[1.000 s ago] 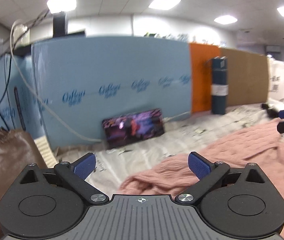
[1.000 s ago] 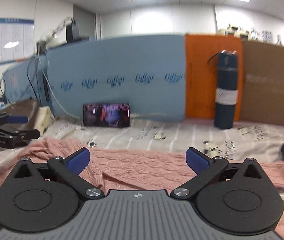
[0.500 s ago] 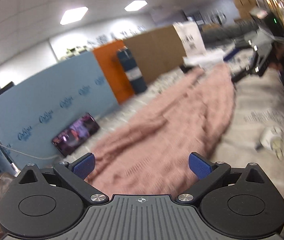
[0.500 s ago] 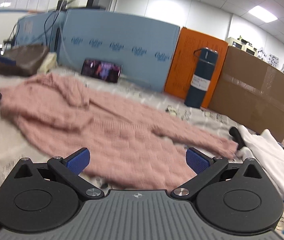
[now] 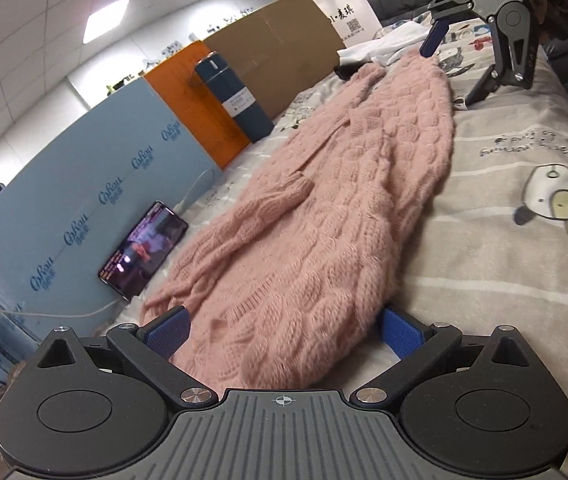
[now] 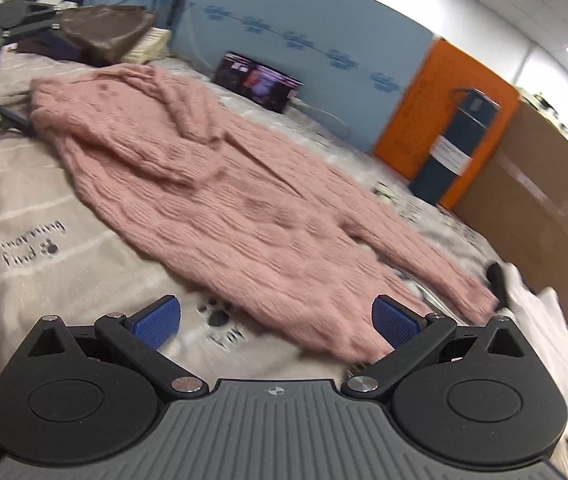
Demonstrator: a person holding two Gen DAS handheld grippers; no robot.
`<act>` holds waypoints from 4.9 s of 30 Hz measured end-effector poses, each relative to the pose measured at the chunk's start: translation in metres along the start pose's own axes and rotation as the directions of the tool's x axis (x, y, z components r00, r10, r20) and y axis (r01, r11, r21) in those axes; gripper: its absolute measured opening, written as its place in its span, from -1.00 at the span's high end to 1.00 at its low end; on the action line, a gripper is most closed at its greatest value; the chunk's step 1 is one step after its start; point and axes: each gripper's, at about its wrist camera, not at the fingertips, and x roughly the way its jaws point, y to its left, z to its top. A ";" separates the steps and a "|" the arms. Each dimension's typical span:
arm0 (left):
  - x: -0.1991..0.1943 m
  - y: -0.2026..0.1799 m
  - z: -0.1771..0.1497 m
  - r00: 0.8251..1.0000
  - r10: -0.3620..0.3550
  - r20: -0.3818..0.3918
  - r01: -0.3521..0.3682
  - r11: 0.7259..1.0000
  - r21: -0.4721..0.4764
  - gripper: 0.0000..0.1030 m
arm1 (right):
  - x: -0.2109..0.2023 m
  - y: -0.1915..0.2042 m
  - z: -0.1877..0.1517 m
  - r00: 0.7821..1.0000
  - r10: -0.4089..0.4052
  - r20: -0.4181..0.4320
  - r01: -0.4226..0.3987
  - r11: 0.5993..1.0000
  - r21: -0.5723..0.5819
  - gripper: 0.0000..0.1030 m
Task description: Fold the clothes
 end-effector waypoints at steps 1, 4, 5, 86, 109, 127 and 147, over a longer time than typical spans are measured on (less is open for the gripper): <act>0.002 0.000 0.001 1.000 0.004 0.001 -0.004 1.000 0.001 -0.96 | 0.003 0.002 0.002 1.000 0.018 0.008 -0.018 1.000 -0.009 -1.00; 0.006 -0.001 0.004 1.000 0.015 0.005 -0.015 1.000 0.005 -0.96 | 0.013 0.010 0.009 0.996 0.084 0.043 -0.082 0.996 -0.034 -1.00; 0.008 -0.001 0.005 1.000 0.019 0.006 -0.019 1.000 0.006 -0.96 | 0.016 0.013 0.012 0.993 0.104 0.054 -0.102 0.994 -0.042 -1.00; 0.093 0.118 -0.007 0.991 0.130 -0.022 -0.113 0.749 -0.653 0.71 | 0.034 -0.179 -0.042 0.964 -0.267 0.020 0.208 0.795 0.570 0.72; 0.081 0.142 -0.024 0.981 0.192 -0.037 -0.155 0.647 -0.747 -0.17 | 0.082 -0.261 -0.017 0.926 -0.350 -0.141 0.350 0.661 0.664 -0.07; 0.091 0.140 -0.034 0.920 0.278 -0.277 -0.392 0.630 -0.670 -0.90 | 0.042 -0.199 -0.017 0.954 -0.296 -0.050 0.173 0.404 0.898 -0.66; 0.069 0.139 -0.030 0.962 0.245 -0.119 -0.247 0.606 -0.756 -0.90 | 0.111 -0.203 -0.030 0.969 -0.242 -0.051 0.096 0.175 0.980 0.05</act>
